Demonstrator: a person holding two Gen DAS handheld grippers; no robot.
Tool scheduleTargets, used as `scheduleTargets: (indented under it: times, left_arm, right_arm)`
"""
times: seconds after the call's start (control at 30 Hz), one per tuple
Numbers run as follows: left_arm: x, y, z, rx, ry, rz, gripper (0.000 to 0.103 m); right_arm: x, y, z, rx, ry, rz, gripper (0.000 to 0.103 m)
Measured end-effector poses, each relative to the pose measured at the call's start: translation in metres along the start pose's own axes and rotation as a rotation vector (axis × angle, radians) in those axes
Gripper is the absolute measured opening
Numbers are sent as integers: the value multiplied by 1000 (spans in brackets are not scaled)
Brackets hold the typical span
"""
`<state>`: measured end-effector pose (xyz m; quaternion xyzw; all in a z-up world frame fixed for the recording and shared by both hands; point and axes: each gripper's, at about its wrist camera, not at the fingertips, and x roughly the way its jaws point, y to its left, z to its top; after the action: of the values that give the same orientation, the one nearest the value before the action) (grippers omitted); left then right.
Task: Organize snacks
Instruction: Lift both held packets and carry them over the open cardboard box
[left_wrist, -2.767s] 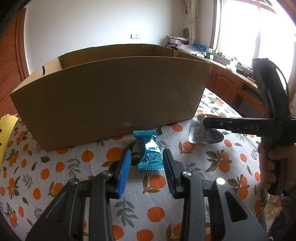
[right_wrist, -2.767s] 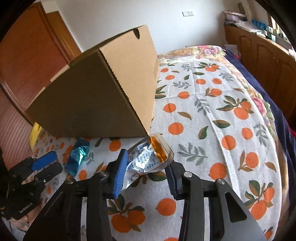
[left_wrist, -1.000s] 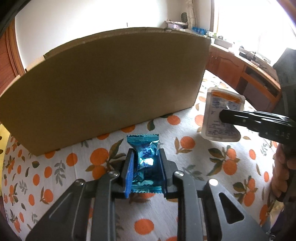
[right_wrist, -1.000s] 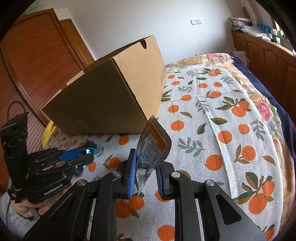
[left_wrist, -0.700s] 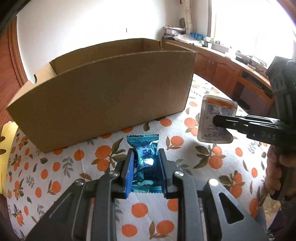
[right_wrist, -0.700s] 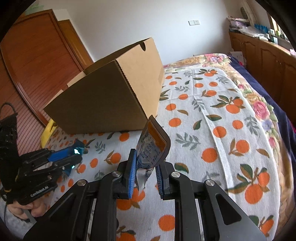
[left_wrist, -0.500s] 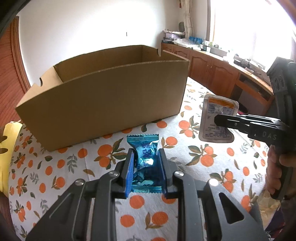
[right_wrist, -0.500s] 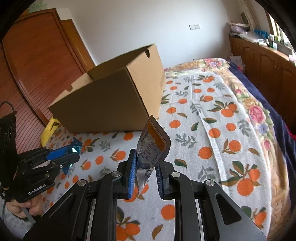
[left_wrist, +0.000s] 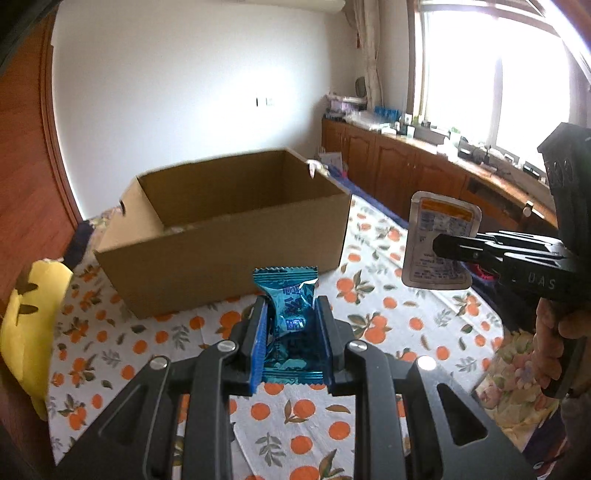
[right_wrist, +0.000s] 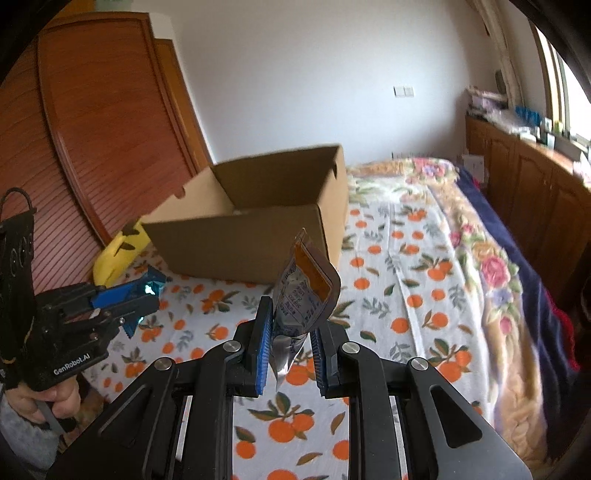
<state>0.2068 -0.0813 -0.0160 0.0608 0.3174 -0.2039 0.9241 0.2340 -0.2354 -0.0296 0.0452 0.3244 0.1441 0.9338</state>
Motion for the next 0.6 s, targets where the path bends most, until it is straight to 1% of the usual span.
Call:
scheduleTargets:
  times: [0.27,0.6]
  left_arm:
    - [-38,-1,13,17,-60,11,22]
    - [-56,6,19,-2,-106,17,22]
  right_arm:
    - [-32,20,13,-45,-54,9,18]
    - [-42,39,20,-94,-77,23,18]
